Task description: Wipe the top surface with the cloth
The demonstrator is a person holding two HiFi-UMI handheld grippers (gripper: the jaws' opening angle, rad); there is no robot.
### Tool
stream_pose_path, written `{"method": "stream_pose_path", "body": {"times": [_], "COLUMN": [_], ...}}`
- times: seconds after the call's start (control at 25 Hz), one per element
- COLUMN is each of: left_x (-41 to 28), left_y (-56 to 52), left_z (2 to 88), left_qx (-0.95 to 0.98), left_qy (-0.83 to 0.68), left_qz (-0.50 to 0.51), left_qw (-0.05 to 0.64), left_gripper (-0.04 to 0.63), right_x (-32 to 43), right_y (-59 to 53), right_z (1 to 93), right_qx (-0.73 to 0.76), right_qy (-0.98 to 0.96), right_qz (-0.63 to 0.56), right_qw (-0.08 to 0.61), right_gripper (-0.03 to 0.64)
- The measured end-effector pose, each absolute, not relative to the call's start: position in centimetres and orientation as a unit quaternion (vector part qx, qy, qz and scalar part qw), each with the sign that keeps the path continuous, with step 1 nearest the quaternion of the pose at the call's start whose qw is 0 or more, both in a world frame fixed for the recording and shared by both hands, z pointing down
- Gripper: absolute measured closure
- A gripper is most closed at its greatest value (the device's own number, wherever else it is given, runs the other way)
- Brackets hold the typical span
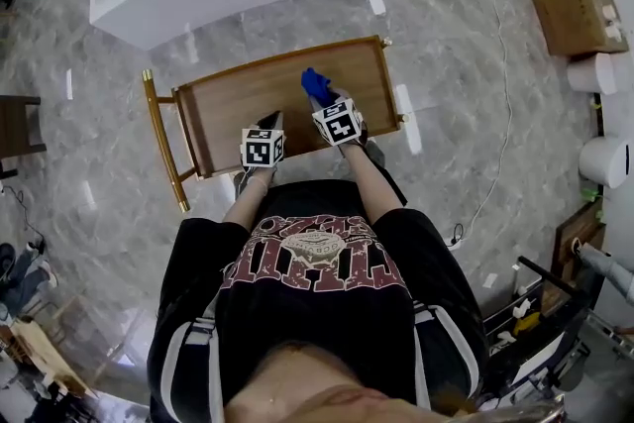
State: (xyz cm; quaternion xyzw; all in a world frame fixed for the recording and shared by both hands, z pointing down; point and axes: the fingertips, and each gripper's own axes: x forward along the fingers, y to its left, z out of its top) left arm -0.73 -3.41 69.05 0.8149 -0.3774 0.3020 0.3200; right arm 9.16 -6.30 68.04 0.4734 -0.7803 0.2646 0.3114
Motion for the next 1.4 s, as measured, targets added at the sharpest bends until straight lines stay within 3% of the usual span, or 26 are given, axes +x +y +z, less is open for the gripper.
{"method": "stream_pose_path", "body": {"times": [1.4], "left_x": [-2.1], "left_y": [-9.6], "left_z": [48.7], "left_qx": [0.869], "left_qy": [-0.451], "left_qz": [0.086], "left_qw": [0.185], "left_gripper": [0.549], "right_x": [4.9], "right_y": [-10.0], "right_z": [47.3], "right_qx": [0.495], "right_qy": [-0.853], "right_qz": [0.131], "right_qw": [0.101], "right_gripper": [0.531]}}
